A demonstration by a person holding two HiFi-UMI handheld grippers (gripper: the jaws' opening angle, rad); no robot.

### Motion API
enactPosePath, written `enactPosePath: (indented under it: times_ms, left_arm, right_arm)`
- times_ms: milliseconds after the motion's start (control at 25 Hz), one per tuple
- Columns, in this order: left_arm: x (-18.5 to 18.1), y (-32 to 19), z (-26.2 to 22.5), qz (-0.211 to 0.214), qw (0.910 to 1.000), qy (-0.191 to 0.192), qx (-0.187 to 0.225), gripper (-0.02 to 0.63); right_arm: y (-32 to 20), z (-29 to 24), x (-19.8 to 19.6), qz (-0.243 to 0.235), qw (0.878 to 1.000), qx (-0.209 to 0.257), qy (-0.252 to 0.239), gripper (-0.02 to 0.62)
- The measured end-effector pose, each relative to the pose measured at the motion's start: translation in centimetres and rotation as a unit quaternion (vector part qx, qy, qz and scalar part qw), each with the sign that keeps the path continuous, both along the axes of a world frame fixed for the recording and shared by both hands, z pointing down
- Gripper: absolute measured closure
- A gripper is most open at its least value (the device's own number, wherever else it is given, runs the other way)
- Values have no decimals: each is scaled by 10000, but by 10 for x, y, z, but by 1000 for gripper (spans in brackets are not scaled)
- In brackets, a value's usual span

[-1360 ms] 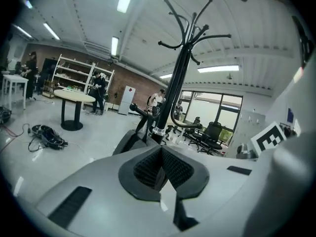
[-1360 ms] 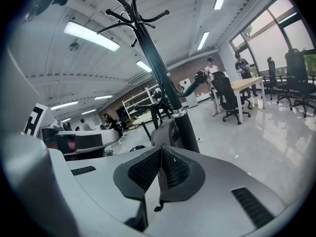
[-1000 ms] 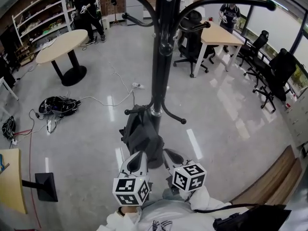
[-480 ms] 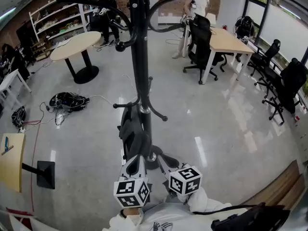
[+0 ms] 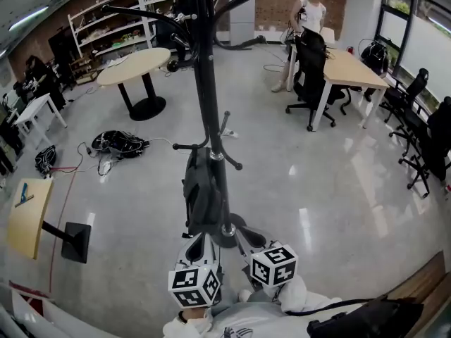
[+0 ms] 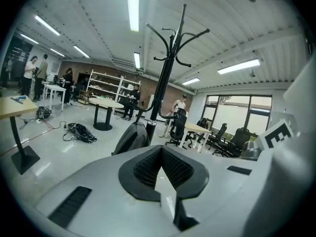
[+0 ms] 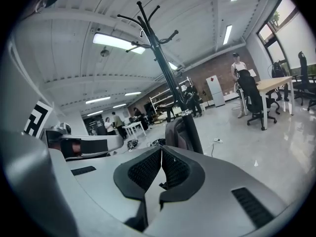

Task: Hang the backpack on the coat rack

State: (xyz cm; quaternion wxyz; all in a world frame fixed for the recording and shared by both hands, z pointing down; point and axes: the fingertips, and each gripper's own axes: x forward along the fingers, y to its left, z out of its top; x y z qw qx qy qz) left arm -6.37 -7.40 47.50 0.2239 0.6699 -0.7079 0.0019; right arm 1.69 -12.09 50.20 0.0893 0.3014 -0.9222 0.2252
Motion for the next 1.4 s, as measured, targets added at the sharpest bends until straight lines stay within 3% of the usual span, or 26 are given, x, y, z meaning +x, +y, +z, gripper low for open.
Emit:
enactPosePath:
  times_ms: [600,880,1200,1400]
  left_arm:
    - [3,14,-18,-4,9998,-123,184,603]
    - [-3,21,-9,-104,9999,-36,53,603]
    - [-1,24,-1,-87,9999,31,-47,603]
    - [3,23,-4,6,9999,107,91,603]
  right_arm:
    - [24,-23,-11,-215,9993,281,-93,581]
    - [34,-16,-16,-420,9985,335,52,583]
    - [37,-10,-11,-329,9992,213,17,583]
    - [36,-8,-5,-247,9995,200,41,583]
